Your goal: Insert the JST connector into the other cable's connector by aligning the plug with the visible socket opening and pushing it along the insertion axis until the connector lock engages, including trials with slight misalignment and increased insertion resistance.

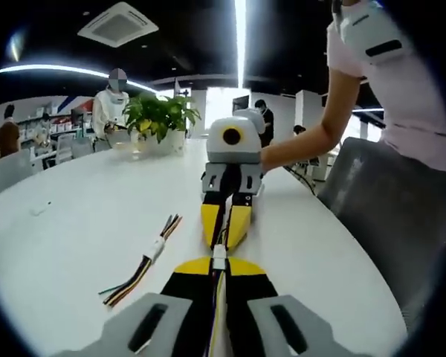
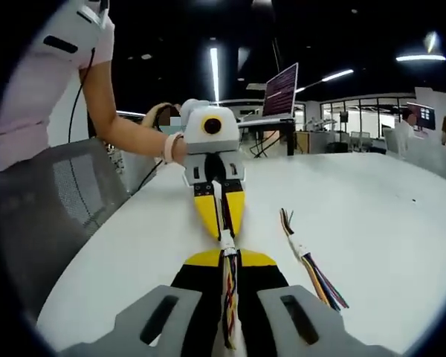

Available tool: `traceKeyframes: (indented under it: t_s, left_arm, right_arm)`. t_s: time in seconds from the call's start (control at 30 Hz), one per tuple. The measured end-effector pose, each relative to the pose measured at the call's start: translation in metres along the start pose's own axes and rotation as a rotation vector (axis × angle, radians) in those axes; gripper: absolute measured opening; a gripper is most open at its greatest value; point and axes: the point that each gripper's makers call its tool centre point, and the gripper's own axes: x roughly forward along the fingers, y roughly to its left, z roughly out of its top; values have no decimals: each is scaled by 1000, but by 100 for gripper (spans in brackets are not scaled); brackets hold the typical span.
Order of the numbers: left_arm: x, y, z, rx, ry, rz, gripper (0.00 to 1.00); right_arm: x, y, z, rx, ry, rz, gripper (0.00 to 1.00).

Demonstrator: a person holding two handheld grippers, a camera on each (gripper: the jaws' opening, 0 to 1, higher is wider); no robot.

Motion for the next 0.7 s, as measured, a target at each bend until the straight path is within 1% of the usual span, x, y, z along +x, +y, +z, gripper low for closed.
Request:
traceKeyframes:
  t_s: [0.07, 0.1, 0.2, 0.3, 0.5, 0.6, 0.67, 0.7]
  left_arm:
    - [2, 3, -1, -6, -9, -1, 0]
    - [4, 5, -1, -27, -18, 3, 0]
    - [6, 8, -3, -32, -23, 7, 0]
    - [7, 10, -2, -38, -34, 7, 0]
    - [9, 13, -6, -41, -31, 22, 0]
    - [10, 14, -12, -26, -5, 27, 0]
    - [10, 13, -11, -37, -22, 25, 0]
    - [10, 14, -13, -42, -20, 24, 0]
  right_arm:
    - [-2, -3, -1, 9, -4, -8, 2]
    - [-2, -4, -2, 12, -3, -11, 2]
    - [-3, -8, -3, 15, -5, -26, 2]
    - [-4, -10, -3, 17, -12, -32, 2]
    - [-2, -13, -7, 22, -16, -44, 2]
    - [-3, -14, -9, 4, -8, -47, 1]
    - [-3, -14, -9, 11, -15, -44, 1]
    - [-2, -13, -11, 4, -6, -43, 1]
